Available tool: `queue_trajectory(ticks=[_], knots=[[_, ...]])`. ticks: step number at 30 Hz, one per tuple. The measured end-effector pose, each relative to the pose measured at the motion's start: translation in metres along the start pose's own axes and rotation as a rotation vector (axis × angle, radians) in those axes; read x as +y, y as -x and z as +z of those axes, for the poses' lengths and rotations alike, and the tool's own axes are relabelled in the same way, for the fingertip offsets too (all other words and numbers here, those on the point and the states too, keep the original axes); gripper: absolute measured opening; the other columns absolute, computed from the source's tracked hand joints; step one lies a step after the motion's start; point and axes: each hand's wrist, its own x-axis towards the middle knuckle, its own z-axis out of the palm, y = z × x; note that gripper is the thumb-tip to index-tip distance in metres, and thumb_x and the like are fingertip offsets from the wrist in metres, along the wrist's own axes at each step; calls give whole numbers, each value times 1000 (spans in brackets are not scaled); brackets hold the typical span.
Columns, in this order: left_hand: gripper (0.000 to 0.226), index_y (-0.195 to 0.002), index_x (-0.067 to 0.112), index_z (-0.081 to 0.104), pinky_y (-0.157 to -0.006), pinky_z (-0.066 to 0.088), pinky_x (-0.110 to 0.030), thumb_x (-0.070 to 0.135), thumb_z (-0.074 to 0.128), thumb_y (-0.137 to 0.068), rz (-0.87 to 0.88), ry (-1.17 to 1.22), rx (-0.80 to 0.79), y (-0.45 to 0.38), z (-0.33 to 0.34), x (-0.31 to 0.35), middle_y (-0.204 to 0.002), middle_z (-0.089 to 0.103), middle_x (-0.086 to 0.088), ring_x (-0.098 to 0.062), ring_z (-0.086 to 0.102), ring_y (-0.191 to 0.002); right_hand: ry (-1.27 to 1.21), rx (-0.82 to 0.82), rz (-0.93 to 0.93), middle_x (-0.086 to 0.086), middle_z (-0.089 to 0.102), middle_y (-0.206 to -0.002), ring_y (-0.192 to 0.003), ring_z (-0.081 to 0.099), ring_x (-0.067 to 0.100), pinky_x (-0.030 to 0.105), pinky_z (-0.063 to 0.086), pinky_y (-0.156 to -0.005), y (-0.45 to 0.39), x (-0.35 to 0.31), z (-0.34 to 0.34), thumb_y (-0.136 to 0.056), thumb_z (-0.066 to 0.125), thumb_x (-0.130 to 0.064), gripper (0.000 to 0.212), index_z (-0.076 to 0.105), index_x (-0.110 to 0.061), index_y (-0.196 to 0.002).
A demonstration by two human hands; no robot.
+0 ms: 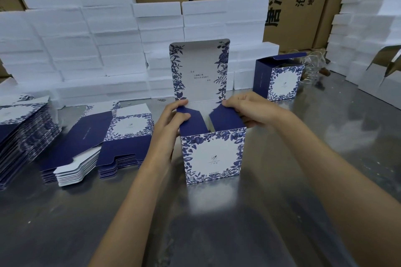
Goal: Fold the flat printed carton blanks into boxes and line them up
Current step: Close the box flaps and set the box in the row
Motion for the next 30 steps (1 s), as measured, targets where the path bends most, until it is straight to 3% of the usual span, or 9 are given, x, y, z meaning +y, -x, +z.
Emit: queue_trajectory(ticks=[5,7,9,11,14,18,22,24,30], knots=[[59,-134,35,50,-81,57,-25,1,68,-90,113,144,78,0,0,2,-130,61,-1,-4,71,-101,28,108,-24,-3,44,-61,-50,40,12,23,36,-45,-1,-2,-4,-94,68,-34,36,47,-20,-68],[59,-134,39,53,-78,55,-17,2,67,-90,132,113,63,0,0,3,-128,60,4,6,68,-98,-71,189,-78,-1,61,-85,-73,58,13,24,48,-59,-1,-2,-3,-92,68,-27,11,61,-19,-89],[46,-123,41,62,-84,54,-18,8,68,-91,124,55,77,1,1,2,-126,60,12,7,64,-107,-195,174,-130,-4,66,-106,-94,64,10,25,50,-75,-3,0,-1,-91,60,-12,21,66,-29,-103],[32,-111,38,68,-91,50,-21,13,66,-92,104,37,143,2,3,3,-122,66,13,-3,63,-114,-270,115,-167,-10,73,-106,-97,67,6,27,50,-83,-3,3,2,-91,53,-4,34,73,-30,-99],[20,-101,26,74,-84,48,-25,21,56,-94,51,113,183,2,2,6,-114,73,5,-14,67,-102,-291,147,-154,-14,78,-97,-96,69,3,31,49,-88,1,8,4,-85,46,-6,42,82,-27,-82],[16,-96,24,74,-90,51,-33,23,58,-94,63,-54,185,5,1,8,-103,74,13,-11,68,-97,-204,174,-94,-9,78,-101,-107,69,8,32,50,-98,6,9,5,-77,62,-25,20,81,-24,-80],[9,-92,21,67,-70,52,-24,18,59,-94,9,-222,132,-8,2,26,-76,68,20,1,63,-76,-49,181,-153,-9,74,-90,-80,63,-3,15,48,-78,1,-4,11,-80,64,-24,13,75,-24,-87],[6,-92,22,64,-59,47,-19,22,58,-94,-57,-350,108,-18,10,39,-78,65,13,-3,60,-71,30,178,-139,-17,68,-77,-67,59,-6,9,44,-66,-6,-16,18,-89,63,-20,13,75,-22,-92],[24,-96,2,70,-59,42,-23,25,63,-95,-128,-537,60,-31,29,44,-90,65,-3,-15,55,-74,242,143,-94,-2,66,-82,-70,55,9,13,42,-52,-20,-25,38,-93,62,-29,24,73,-10,-82]])
